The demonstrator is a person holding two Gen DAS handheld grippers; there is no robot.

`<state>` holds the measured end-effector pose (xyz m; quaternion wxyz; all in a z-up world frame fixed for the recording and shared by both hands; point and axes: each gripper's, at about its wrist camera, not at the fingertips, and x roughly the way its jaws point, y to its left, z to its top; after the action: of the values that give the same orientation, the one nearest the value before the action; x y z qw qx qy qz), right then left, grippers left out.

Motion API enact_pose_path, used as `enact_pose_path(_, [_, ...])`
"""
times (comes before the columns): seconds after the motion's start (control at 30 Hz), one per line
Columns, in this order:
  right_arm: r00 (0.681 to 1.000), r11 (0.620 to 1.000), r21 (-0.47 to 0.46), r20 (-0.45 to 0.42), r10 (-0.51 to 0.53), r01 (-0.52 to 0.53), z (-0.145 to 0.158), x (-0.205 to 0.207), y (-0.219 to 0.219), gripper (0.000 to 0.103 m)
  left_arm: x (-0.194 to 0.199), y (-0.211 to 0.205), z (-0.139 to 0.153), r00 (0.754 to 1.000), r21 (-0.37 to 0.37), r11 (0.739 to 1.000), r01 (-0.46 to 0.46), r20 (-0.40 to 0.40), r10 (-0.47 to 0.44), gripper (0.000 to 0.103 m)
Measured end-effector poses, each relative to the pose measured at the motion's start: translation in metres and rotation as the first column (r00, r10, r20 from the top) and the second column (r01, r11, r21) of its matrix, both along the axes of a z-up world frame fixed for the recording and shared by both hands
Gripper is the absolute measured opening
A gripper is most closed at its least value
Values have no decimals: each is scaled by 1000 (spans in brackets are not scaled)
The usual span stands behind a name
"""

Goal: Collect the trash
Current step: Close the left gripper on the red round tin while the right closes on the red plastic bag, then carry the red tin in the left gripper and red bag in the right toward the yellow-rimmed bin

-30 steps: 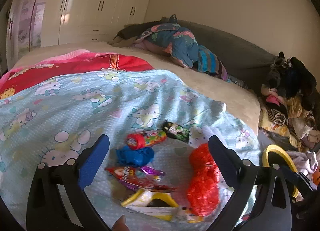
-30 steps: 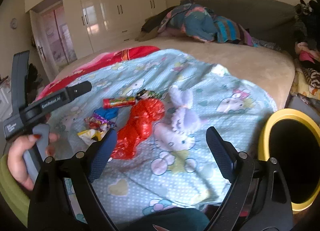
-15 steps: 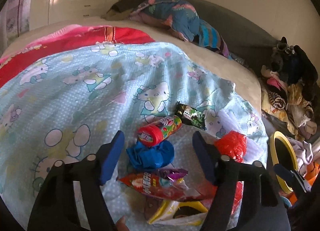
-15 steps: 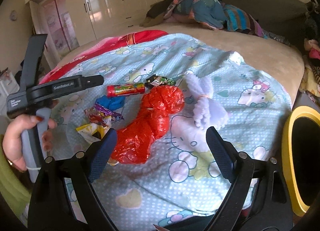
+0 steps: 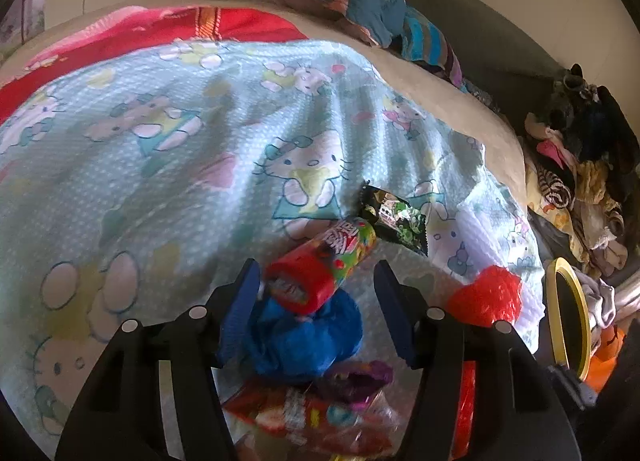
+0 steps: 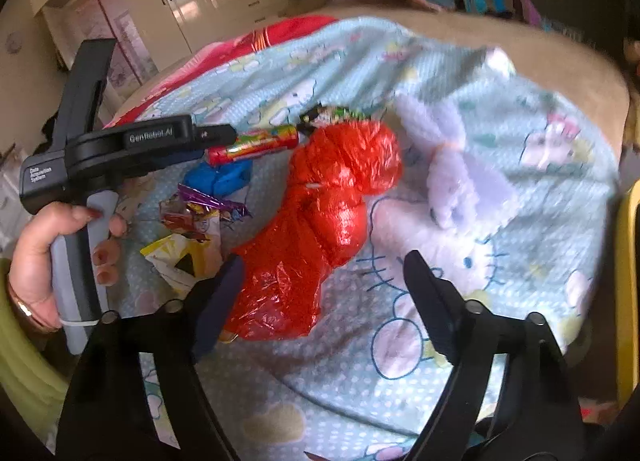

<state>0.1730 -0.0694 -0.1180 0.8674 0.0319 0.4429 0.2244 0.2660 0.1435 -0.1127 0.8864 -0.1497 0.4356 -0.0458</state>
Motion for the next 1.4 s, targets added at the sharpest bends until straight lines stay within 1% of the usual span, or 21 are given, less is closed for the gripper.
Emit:
enact_pose_path(0.1, [998, 1000, 11, -64, 18, -17, -13, 6, 2, 65, 9, -2, -7, 1000, -14, 1000, -6, -28, 6, 56])
enact_pose_path(0.13, [997, 1000, 6, -80, 24, -23, -17, 7, 3, 60, 10, -3, -9, 999, -18, 1000, -9, -32, 9, 55])
enact_pose_path(0.17, [996, 1000, 6, -88, 26, -26, -18, 7, 3, 56, 10, -3, -10, 999, -24, 1000, -11, -34, 11, 47])
enact_pose_path(0.2, [995, 1000, 11, -94, 27, -26, -20, 7, 2, 53, 10, -4, -11, 999, -35, 999, -13, -32, 12, 40])
enact_pose_path(0.27, [995, 999, 24, -96, 37, -34, -20, 7, 2, 35, 10, -6, -11, 999, -49, 999, -15, -30, 13, 38])
enact_pose_path(0.3, [994, 999, 28, -95, 45, -42, -20, 6, 2, 30, 9, -6, -11, 999, -49, 999, -14, -31, 12, 38])
enact_pose_path(0.33, [994, 998, 30, -92, 54, -51, -20, 4, 4, 22, 8, -8, -10, 999, -43, 999, -14, -29, 12, 38])
enact_pose_path(0.37, [995, 997, 34, -80, 67, -64, -19, 2, 5, 18, 7, -9, -10, 1000, -40, 999, -13, -26, 12, 37])
enact_pose_path(0.43, [996, 997, 38, -48, 74, -72, -14, -2, 5, 15, 3, -9, -7, 1000, -36, 999, -17, -12, 17, 36])
enact_pose_path(0.6, [997, 995, 73, 45, 60, -63, 2, -17, -7, 12, -13, -10, 6, 999, -63, 997, -36, 35, 38, 35])
enact_pose_path(0.7, [994, 995, 70, 93, 61, -68, 10, -24, -11, 12, -25, -10, 18, 996, -74, 996, -51, 74, 56, 34])
enact_pose_path(0.77, [989, 995, 66, 134, 70, -80, 16, -33, -13, 12, -36, -13, 30, 991, -80, 995, -55, 115, 64, 33])
enact_pose_path(0.9, [980, 995, 49, 184, 76, -87, 24, -47, -16, 12, -58, -20, 48, 980, -92, 994, -56, 183, 72, 33])
enact_pose_path(1.13, [965, 996, 24, 253, 75, -84, 38, -58, -27, 11, -90, -33, 68, 963, -124, 990, -64, 252, 94, 33])
enact_pose_path(1.23, [959, 996, 16, 272, 81, -89, 42, -67, -32, 11, -101, -43, 76, 957, -117, 992, -51, 280, 82, 33])
enact_pose_path(1.4, [958, 997, 21, 277, 72, -81, 47, -73, -44, 10, -114, -59, 88, 949, -104, 994, -21, 312, 53, 33])
